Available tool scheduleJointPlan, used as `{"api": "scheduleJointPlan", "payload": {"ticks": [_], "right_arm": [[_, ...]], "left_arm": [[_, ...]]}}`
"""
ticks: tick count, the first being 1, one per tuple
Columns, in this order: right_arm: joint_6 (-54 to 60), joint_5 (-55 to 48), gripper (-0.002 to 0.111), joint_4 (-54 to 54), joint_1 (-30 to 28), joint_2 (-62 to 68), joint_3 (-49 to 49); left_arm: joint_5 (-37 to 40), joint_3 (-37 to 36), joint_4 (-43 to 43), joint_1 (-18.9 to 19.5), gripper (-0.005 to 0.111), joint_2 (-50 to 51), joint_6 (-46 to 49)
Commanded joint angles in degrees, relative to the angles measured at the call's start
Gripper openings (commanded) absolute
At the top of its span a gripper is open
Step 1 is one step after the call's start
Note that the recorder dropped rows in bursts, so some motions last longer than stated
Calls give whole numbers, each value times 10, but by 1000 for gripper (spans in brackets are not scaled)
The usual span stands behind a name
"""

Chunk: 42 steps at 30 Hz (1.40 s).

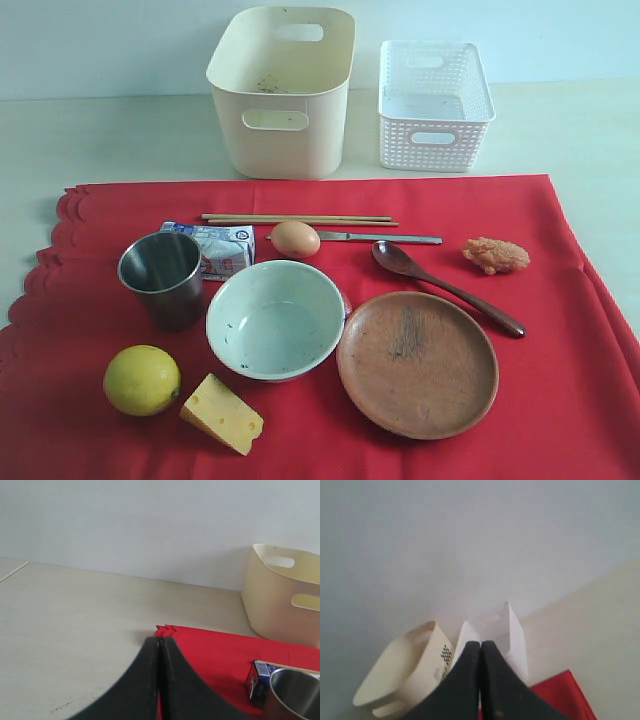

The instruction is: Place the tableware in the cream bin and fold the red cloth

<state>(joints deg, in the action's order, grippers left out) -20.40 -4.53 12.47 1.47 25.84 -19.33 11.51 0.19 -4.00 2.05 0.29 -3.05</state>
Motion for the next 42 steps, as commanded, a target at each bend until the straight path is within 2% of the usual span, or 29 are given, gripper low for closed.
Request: {"api": "scheduleJointPlan", "payload": {"ticks": [1, 8, 13, 16, 21, 26, 31, 42], "right_arm": [[56, -66, 0, -8, 1, 74, -52], [153, -197, 0, -2, 3, 218, -150], [298, -252, 4, 80, 34, 322, -196], [319, -257, 15, 80, 60, 383, -208], [362, -254, 44, 78, 83, 493, -221], [460, -256, 60, 83, 92, 581, -254], [537, -254, 61, 83, 92, 659, -281], [550, -203, 61, 50, 92, 774, -321]], "left_arm": [[-1, -2, -2, 1, 0, -3, 3], [-1, -2, -2, 1, 0, -3, 3], [-1, -2, -2, 1, 0, -3, 3], [-1, -2, -2, 1, 0, -3, 3], [-1, -2, -2, 1, 0, -3, 3], [-1, -2, -2, 1, 0, -3, 3], [-1, -2, -2, 1, 0, -3, 3], [-1, -2, -2, 1, 0, -3, 3]]}}
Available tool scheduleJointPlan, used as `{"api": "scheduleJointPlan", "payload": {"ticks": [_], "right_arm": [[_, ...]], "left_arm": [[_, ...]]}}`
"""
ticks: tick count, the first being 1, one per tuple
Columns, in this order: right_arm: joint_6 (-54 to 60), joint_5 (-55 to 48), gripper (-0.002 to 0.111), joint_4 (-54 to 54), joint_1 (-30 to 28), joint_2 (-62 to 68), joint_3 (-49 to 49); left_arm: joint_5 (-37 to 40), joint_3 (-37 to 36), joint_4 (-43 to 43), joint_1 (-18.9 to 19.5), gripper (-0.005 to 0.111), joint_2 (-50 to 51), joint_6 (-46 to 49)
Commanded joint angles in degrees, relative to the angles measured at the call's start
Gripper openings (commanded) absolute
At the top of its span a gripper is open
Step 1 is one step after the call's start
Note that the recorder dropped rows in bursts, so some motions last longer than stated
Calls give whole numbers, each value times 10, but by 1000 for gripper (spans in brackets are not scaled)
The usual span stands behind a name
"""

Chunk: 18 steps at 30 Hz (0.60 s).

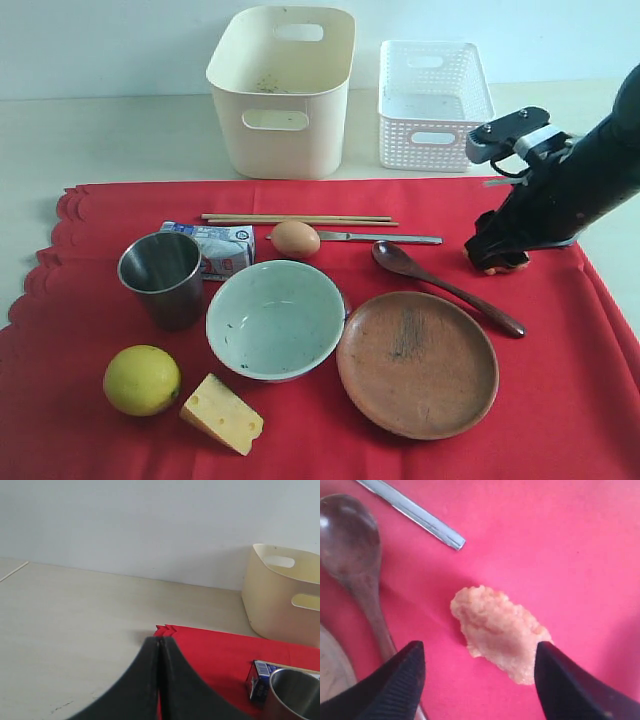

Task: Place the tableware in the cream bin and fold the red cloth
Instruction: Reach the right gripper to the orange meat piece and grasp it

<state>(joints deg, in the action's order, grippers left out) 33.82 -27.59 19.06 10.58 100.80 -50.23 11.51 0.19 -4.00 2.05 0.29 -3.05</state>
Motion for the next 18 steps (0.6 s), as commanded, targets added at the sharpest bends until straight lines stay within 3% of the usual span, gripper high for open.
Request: {"api": "scheduleJointPlan", "payload": {"ticks": [1, 8, 18], "right_arm": [[7, 34, 61, -15, 1, 30, -14], [7, 60, 57, -36, 1, 61, -17], [6, 52, 14, -36, 1, 69, -17]], "left_arm": [[-1, -2, -2, 1, 0, -3, 3], [-1, -2, -2, 1, 0, -3, 3], [-1, -2, -2, 1, 0, -3, 3]]}}
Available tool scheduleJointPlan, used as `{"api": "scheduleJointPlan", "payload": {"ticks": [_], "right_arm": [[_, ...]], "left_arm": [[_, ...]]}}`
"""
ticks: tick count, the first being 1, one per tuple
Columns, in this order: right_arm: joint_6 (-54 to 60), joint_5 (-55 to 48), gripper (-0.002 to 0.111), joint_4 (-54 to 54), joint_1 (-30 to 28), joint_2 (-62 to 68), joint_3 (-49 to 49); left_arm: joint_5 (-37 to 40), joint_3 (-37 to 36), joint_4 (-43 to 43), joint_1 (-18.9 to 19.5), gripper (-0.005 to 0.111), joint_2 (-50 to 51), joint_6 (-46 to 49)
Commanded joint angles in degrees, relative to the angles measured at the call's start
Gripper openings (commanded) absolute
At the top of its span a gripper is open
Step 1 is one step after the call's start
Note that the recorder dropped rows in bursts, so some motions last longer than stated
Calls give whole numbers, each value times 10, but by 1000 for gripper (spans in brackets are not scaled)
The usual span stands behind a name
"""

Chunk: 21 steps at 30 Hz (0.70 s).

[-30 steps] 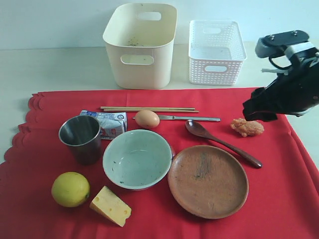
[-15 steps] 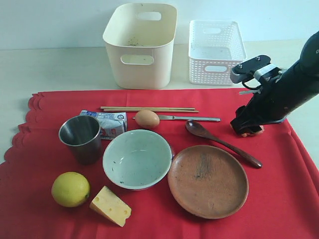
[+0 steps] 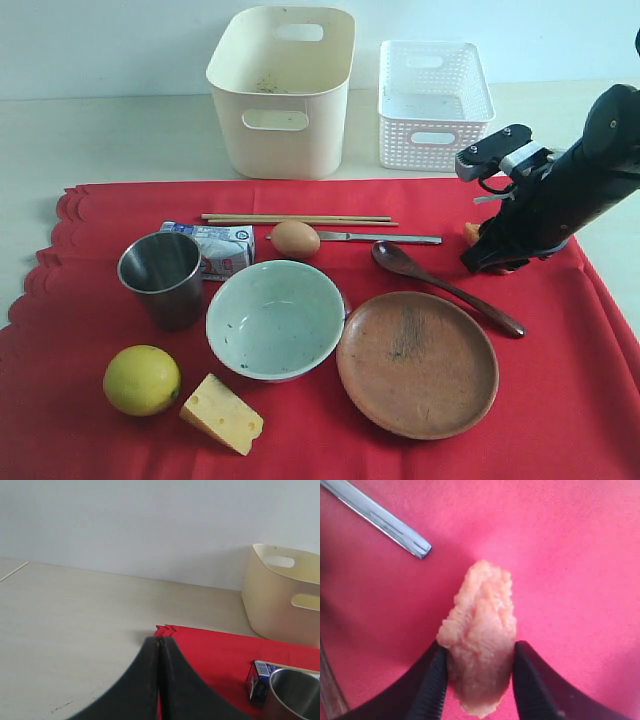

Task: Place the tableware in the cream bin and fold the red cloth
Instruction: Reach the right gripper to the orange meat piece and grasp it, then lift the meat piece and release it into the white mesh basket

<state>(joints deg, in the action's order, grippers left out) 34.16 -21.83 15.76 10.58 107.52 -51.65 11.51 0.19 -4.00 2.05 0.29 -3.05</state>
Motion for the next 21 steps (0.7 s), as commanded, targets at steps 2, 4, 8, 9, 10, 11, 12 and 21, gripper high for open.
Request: {"api": "scheduleJointPlan", "payload": {"ticks": [2, 4, 8, 9, 10, 11, 12, 21], "right_arm": [[-5, -7, 9, -3, 1, -1, -3], [-24, -8, 4, -3, 1, -10, -3], [-38, -5, 0, -3, 1, -40, -3], [-38, -5, 0, 1, 1, -55, -3], [-38, -3, 0, 1, 1, -66, -3], [-38, 2, 0, 1, 1, -81, -3], [-38, 11, 0, 2, 1, -96, -3], [-38, 182, 0, 113, 1, -182, -17]], "left_arm": [[-1, -2, -2, 1, 0, -3, 3], [-1, -2, -2, 1, 0, -3, 3], [-1, -2, -2, 1, 0, -3, 3], [-1, -2, -2, 1, 0, -3, 3], [-1, -2, -2, 1, 0, -3, 3], [-1, -2, -2, 1, 0, -3, 3], [-1, -2, -2, 1, 0, -3, 3], [-1, -2, -2, 1, 0, -3, 3]]}}
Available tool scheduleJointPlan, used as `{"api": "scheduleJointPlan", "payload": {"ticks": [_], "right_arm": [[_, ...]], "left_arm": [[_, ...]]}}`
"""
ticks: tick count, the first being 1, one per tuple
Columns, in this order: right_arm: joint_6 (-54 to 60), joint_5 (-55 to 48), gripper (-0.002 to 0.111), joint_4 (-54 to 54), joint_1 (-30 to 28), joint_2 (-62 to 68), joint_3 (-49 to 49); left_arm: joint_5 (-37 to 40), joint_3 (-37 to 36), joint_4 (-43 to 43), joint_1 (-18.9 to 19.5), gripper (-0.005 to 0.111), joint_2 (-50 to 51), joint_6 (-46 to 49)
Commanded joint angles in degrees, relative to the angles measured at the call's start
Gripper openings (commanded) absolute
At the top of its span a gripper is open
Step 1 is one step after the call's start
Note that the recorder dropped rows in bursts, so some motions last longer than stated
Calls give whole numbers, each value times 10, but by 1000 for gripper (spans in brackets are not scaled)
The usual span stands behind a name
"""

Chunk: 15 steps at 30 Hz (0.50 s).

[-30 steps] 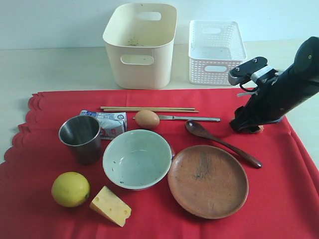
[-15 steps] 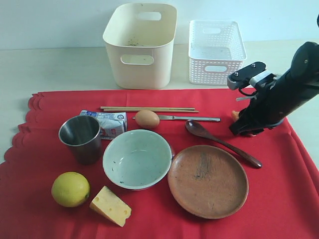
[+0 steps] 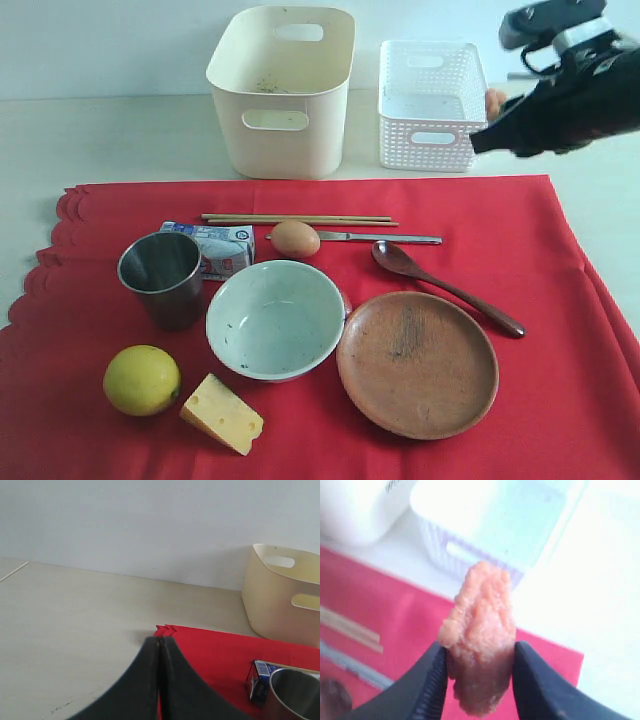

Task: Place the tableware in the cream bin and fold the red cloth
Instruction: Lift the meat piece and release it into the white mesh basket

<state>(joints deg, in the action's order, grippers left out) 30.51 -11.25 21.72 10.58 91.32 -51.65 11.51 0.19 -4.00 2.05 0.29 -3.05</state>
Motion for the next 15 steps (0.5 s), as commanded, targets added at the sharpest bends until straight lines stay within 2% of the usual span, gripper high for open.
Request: {"api": "scheduleJointPlan", "payload": {"ticks": [1, 15], "right_arm": [[-1, 81, 0, 53, 1, -17, -26], [-1, 32, 0, 53, 1, 202, -289]], "left_arm": [[-1, -2, -2, 1, 0, -3, 3], [-1, -2, -2, 1, 0, -3, 3]]}}
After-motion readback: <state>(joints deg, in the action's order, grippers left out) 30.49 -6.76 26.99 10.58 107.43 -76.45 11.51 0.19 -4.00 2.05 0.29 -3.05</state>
